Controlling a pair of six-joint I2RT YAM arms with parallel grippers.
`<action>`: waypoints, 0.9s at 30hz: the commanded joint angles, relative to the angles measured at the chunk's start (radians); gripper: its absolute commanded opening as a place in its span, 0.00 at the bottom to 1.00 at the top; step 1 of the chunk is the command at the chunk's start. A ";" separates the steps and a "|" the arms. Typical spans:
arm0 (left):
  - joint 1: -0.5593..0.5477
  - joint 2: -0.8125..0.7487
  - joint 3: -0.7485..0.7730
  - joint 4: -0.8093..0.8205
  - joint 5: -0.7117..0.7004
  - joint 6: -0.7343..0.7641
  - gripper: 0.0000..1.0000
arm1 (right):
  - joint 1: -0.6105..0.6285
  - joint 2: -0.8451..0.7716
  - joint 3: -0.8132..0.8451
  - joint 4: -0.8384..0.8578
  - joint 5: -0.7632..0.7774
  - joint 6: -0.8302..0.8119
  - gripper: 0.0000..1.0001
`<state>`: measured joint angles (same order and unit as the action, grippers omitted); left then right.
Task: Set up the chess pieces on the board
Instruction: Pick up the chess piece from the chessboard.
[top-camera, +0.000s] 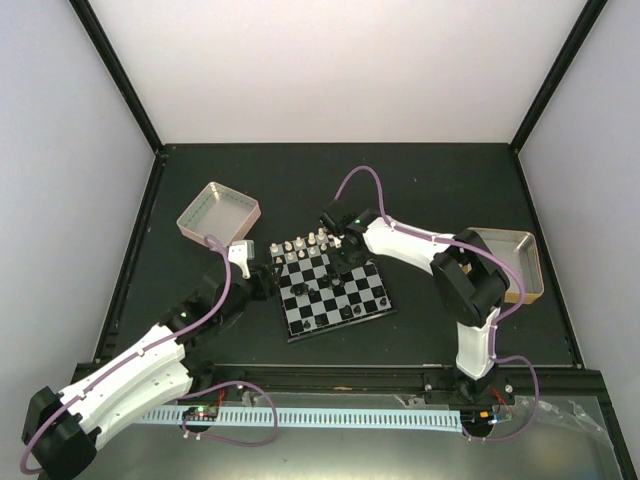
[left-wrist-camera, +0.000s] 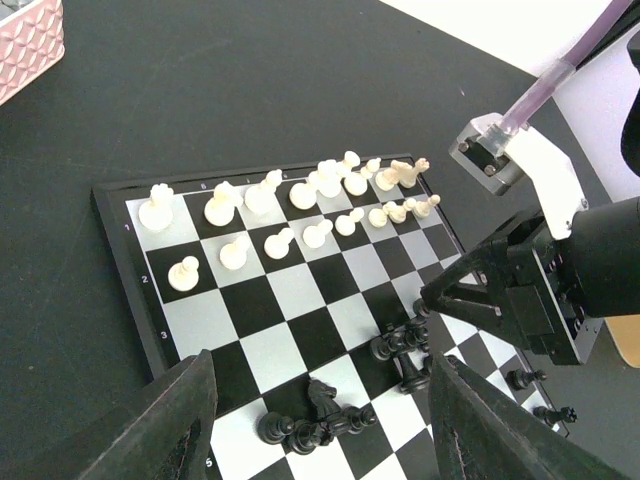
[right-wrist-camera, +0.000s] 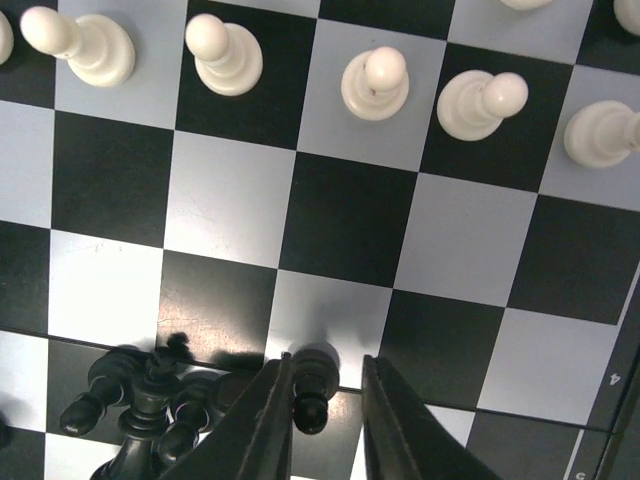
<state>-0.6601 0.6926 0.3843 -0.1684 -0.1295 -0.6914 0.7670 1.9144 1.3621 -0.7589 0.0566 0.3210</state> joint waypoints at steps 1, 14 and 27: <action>0.008 -0.018 0.004 0.003 -0.014 0.007 0.60 | -0.002 0.015 0.027 -0.017 -0.009 -0.007 0.18; 0.008 -0.024 0.005 0.001 -0.013 0.009 0.60 | -0.002 -0.070 -0.011 -0.007 0.022 0.015 0.01; 0.009 -0.021 0.001 0.005 -0.010 0.005 0.60 | -0.002 -0.246 -0.196 -0.010 0.027 0.066 0.01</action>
<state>-0.6601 0.6804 0.3840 -0.1699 -0.1299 -0.6910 0.7670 1.6981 1.2282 -0.7612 0.0811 0.3576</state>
